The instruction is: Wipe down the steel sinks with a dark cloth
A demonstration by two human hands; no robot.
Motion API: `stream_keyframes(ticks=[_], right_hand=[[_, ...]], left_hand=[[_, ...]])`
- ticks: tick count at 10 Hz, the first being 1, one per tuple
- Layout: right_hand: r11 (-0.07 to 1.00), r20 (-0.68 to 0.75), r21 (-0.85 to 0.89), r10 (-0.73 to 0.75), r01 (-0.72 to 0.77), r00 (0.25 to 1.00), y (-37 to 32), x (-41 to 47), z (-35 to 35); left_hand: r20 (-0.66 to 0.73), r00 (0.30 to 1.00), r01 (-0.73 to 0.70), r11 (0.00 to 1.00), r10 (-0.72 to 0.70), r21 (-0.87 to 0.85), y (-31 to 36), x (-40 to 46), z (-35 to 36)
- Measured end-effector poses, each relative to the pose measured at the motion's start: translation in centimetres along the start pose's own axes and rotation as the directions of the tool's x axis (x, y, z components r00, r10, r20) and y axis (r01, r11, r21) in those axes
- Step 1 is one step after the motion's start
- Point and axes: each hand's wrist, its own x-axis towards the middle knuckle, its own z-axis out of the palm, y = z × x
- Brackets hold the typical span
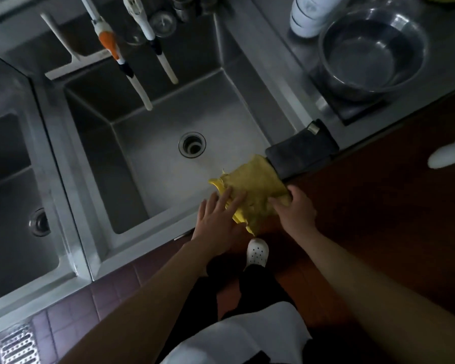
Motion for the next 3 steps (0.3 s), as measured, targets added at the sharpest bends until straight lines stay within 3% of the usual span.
stream_keyframes(ticks=[2,3], right_hand=[[0.959,-0.136,-0.157,-0.258,0.236,0.957,-0.4,-1.9,-0.8],[0.919,-0.064,-0.207,-0.354,0.335,0.933,-1.5,-3.5,-0.7]], left_hand=[[0.044,0.999,-0.013,0.998,0.016,-0.069,-0.7,-0.2,-2.0],[-0.007,1.000,-0.015,0.995,0.015,-0.095,-1.6,-1.3,-3.4]])
